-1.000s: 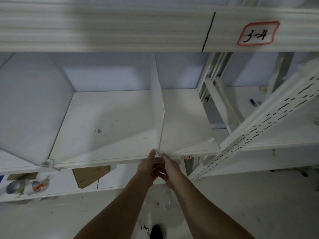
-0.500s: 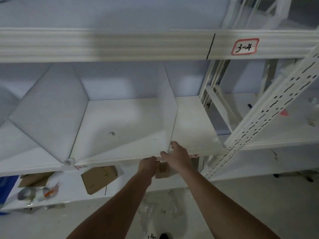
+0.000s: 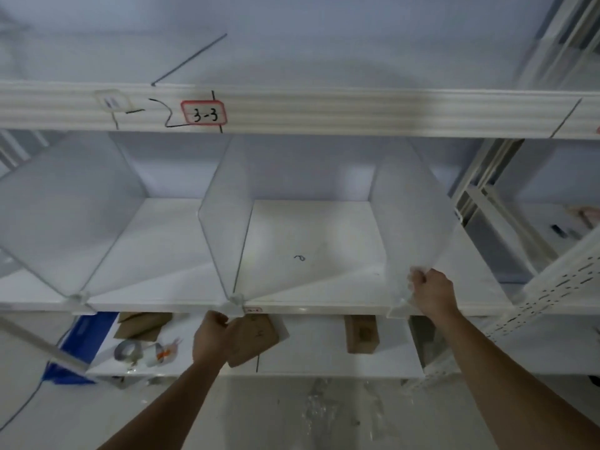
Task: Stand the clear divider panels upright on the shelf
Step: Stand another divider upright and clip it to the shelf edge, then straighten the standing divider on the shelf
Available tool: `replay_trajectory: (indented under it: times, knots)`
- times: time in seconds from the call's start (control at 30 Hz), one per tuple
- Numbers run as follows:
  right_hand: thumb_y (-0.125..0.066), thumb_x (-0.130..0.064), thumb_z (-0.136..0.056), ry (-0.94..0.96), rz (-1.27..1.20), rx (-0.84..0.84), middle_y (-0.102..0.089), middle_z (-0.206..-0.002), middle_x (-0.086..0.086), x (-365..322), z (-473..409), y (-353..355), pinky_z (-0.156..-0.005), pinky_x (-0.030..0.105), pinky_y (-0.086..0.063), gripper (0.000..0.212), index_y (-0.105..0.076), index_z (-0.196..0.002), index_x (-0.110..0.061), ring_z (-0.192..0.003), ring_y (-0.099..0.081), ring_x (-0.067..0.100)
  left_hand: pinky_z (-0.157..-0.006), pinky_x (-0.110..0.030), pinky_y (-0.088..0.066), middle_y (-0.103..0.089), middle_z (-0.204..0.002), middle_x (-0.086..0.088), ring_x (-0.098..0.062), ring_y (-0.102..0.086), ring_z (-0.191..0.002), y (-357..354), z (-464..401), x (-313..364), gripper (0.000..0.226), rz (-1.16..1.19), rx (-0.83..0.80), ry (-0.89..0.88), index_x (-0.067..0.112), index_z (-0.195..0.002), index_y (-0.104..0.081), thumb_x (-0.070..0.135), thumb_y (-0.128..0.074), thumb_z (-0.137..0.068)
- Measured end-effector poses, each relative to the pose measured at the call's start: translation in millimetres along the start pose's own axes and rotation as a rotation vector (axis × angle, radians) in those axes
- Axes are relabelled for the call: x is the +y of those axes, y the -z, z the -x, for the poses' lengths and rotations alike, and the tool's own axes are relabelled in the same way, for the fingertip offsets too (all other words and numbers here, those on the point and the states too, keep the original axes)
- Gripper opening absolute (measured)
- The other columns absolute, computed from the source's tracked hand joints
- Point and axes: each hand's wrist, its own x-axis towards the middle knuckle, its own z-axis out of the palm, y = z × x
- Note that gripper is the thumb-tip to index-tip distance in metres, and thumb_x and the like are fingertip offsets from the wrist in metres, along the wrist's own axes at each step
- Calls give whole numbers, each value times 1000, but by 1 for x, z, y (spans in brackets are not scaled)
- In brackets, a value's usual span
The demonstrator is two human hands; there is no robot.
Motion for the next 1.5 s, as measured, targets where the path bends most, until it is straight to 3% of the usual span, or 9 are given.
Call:
replay_trajectory:
  times: [0.1, 0.17, 0.47, 0.57, 0.63, 0.77, 0.97, 1.17, 1.5]
  knots:
    - [-43, -33, -103, -41, 9, 25, -73, -111, 25, 1, -7, -5, -98, 50, -55, 45, -72, -110, 1, -102, -70, 40, -77, -33, -48, -67, -120, -9, -27, -65, -103, 24, -33, 8, 57, -17, -7, -101, 9, -133, -54, 34, -76, -87]
    - [-45, -29, -104, -64, 21, 37, -72, -112, 27, -7, -1, -5, -100, 50, -53, 42, -73, -108, 2, -104, -68, 43, -87, -36, -53, -62, -138, -9, -29, -63, -119, 32, -49, 17, 70, -76, -81, -176, 12, -144, -48, 40, -76, -86]
    - [-40, -32, -105, -359, -154, 171, -69, -105, 35, -26, 55, -24, -90, 48, -52, 56, -69, -98, 16, -99, -66, 47, -96, -38, -49, -62, -141, -13, -32, -60, -126, 39, -58, 38, 68, -214, -182, -275, 9, -148, -43, 46, -63, -94]
    - [-46, -23, -102, -429, -268, 227, -66, -101, 24, -38, 104, -69, -89, 46, -51, 38, -61, -88, 9, -92, -60, 34, -98, -37, -50, -61, -142, -12, -31, -59, -128, 42, -61, 38, 68, -217, -184, -268, 12, -150, -41, 45, -61, -94]
    - [-45, -33, -98, -345, -288, 26, -67, -110, 26, -63, 130, -102, -92, 47, -48, 41, -61, -89, 3, -96, -59, 34, -102, -38, -50, -59, -145, -10, -30, -58, -131, 45, -60, 40, 68, -206, -184, -257, 13, -151, -39, 45, -61, -94]
    - [-51, -35, -101, -32, -220, -326, -47, -156, 14, -136, 151, -140, -114, 40, -37, 58, -43, -151, -6, -141, -46, 30, -107, -45, -50, -55, -151, -8, -30, -57, -134, 49, -57, 40, 70, -192, -173, -244, 17, -155, -34, 43, -60, -95]
    - [-53, -55, -94, 256, -124, -675, -40, -160, 12, -228, 172, -179, -107, 35, -40, 80, -26, -159, -17, -144, -43, 28, -104, -39, -51, -61, -141, -13, -27, -62, -125, 47, -47, 44, 61, -325, -158, -292, 11, -153, -33, 29, -55, -99]
    - [-40, -31, -104, 360, 85, -455, -70, -117, 19, -267, 175, -204, -91, 45, -55, 37, -46, -134, -10, -106, -67, 37, -94, -35, -51, -69, -121, -13, -26, -66, -112, 48, -51, 48, 26, -486, -201, -350, 5, -122, -60, 16, -50, -100]
    - [-35, -26, -107, 340, 214, -284, -73, -110, 18, -265, 174, -231, -89, 39, -53, 46, -43, -150, -11, -101, -69, 32, -94, -30, -46, -65, -125, -10, -24, -62, -114, 65, -57, 49, 33, -599, -290, -523, 9, -124, -60, 29, -48, -102]
